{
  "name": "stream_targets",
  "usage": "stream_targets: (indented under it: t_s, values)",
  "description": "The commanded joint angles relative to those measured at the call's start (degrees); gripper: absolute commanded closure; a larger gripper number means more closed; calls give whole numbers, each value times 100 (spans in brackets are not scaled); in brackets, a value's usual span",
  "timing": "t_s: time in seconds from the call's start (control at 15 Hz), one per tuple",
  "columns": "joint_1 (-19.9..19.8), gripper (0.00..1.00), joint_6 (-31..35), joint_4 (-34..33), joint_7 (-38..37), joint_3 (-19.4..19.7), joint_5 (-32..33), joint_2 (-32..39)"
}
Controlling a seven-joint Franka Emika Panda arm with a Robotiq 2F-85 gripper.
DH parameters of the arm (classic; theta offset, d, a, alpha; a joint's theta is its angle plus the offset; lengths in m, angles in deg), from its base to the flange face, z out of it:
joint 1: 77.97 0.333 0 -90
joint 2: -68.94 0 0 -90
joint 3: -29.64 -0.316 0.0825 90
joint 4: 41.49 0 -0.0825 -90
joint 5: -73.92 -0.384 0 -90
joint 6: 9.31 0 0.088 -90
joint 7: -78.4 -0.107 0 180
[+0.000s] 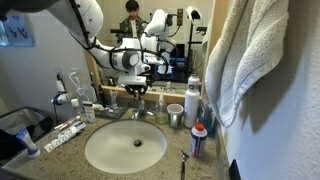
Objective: Push the faucet handle upwards and then downwards
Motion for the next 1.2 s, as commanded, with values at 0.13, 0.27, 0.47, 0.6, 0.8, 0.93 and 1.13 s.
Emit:
stream_targets:
  t_s: [0.13, 0.27, 0.47, 0.6, 0.8, 0.93, 1.13]
  values:
    - [38, 93, -91, 25, 70, -88, 71, -351]
    - [31, 93, -88, 32, 75, -93, 59, -352]
    - [14, 93, -94, 61, 90, -99, 40, -358]
    - [4, 93, -108, 91, 86, -92, 36, -360]
    - [-26, 93, -92, 176, 75, -91, -5, -379]
    - [-45, 93, -72, 264, 66, -91, -31, -411]
    - [-60, 93, -46, 380, 30, -77, -56, -435]
